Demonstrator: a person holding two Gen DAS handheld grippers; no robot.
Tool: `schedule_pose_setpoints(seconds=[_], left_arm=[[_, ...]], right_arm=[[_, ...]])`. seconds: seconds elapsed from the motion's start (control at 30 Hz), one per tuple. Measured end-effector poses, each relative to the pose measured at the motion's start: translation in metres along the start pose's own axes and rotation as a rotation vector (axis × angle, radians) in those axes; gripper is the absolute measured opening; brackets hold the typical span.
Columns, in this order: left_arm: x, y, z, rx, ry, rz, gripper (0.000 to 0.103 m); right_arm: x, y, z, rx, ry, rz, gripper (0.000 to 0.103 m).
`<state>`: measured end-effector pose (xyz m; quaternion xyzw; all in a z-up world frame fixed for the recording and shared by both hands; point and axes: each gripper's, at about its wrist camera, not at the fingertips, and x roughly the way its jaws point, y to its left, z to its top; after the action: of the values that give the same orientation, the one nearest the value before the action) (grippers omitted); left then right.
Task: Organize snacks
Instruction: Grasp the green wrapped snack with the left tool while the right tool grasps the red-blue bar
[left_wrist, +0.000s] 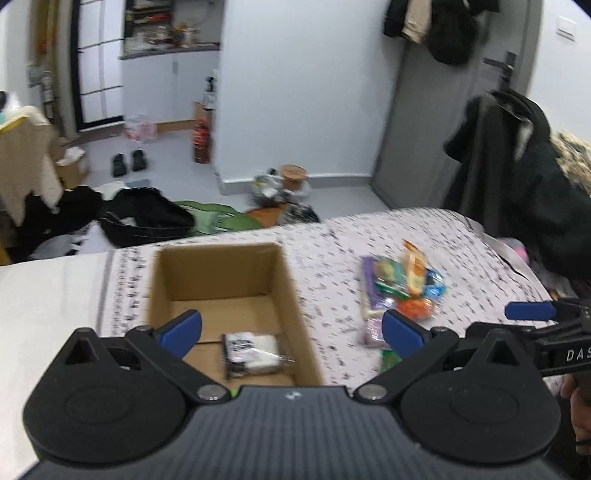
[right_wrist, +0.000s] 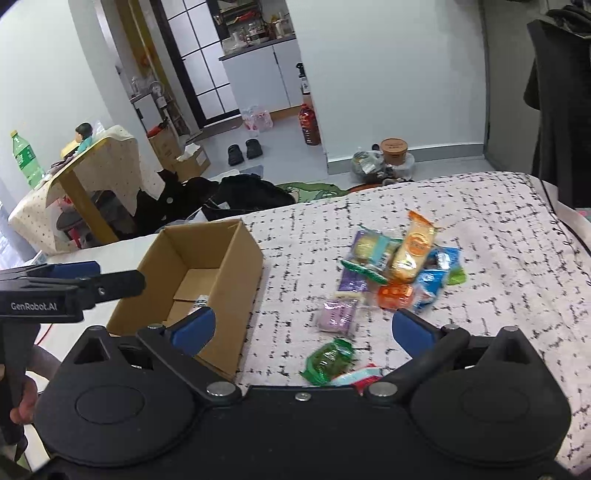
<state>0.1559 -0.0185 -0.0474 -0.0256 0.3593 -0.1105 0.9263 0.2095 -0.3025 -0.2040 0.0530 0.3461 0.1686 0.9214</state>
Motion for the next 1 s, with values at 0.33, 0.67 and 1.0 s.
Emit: schedule_pose_setpoints(seconds=[0.33,0.67,1.0], left_arm=[[0.029,-0.036,0.002,0.115,0.069,-0.096,0.103],[0.055,-0.072,0.002,0.225,0.132,-0.145,0.102],[0.088,-0.076,-0.006,0.205,0.200,-0.164,0.099]], right_arm=[[-0.007,-0.025,-0.015,0.022,0.009,-0.066,0.103],[0.000,-0.037,-0.028,0.059,0.041,-0.087,0.101],[0.017,-0.045,-0.037,0.089,0.113,-0.085,0.071]])
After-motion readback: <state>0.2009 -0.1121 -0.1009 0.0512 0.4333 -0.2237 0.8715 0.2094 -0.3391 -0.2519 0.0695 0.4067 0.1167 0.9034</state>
